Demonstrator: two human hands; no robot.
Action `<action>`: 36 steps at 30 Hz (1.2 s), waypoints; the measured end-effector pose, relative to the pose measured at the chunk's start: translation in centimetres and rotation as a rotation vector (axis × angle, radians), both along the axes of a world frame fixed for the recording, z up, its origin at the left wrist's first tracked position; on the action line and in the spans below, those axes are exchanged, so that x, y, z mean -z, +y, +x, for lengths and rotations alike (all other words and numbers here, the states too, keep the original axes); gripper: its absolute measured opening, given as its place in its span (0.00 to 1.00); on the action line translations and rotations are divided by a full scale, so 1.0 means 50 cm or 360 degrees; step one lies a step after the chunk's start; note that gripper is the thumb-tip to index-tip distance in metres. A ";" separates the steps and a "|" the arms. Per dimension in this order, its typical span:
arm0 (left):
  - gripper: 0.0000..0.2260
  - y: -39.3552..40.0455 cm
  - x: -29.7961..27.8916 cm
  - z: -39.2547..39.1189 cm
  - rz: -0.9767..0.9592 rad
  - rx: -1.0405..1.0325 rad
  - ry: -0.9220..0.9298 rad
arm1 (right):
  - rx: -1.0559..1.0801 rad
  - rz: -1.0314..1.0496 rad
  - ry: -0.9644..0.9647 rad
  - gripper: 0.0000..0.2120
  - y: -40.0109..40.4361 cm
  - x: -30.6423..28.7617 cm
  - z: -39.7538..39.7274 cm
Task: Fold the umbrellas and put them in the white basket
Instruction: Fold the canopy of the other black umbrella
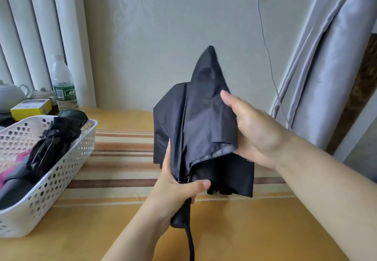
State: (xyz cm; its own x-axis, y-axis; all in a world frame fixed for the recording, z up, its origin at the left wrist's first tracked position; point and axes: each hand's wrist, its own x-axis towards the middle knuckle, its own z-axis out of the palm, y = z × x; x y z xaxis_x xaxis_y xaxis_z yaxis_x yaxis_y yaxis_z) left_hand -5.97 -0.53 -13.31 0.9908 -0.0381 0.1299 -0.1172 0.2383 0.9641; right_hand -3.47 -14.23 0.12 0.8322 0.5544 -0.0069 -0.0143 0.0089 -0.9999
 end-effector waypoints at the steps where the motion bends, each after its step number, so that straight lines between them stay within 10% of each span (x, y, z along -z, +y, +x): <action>1: 0.40 -0.002 0.000 -0.001 0.0046 0.0007 0.0014 | -0.0188 -0.0126 -0.0089 0.25 0.012 -0.003 -0.005; 4: 0.23 -0.005 -0.006 -0.009 0.0023 0.0054 0.0084 | -0.0339 -0.0659 -0.0475 0.26 0.037 0.016 -0.008; 8: 0.17 -0.009 -0.021 -0.016 -0.0175 -0.0076 0.0225 | 0.0739 -0.0839 -0.1134 0.09 0.029 0.065 0.007; 14: 0.15 -0.023 -0.018 -0.018 -0.0094 -0.0059 0.0239 | 0.0898 -0.1183 -0.0506 0.43 0.057 0.103 0.026; 22: 0.10 -0.032 -0.015 -0.021 0.0260 -0.0033 0.0160 | 0.1195 -0.0310 -0.0416 0.41 0.081 0.131 0.065; 28: 0.51 -0.040 0.002 -0.021 0.0937 -0.0495 -0.0199 | 0.1404 -0.0362 -0.0672 0.44 0.054 0.125 0.070; 36: 0.45 -0.025 0.008 -0.004 0.0903 -0.0444 -0.0211 | 0.1279 -0.0190 -0.0794 0.47 0.131 0.168 0.011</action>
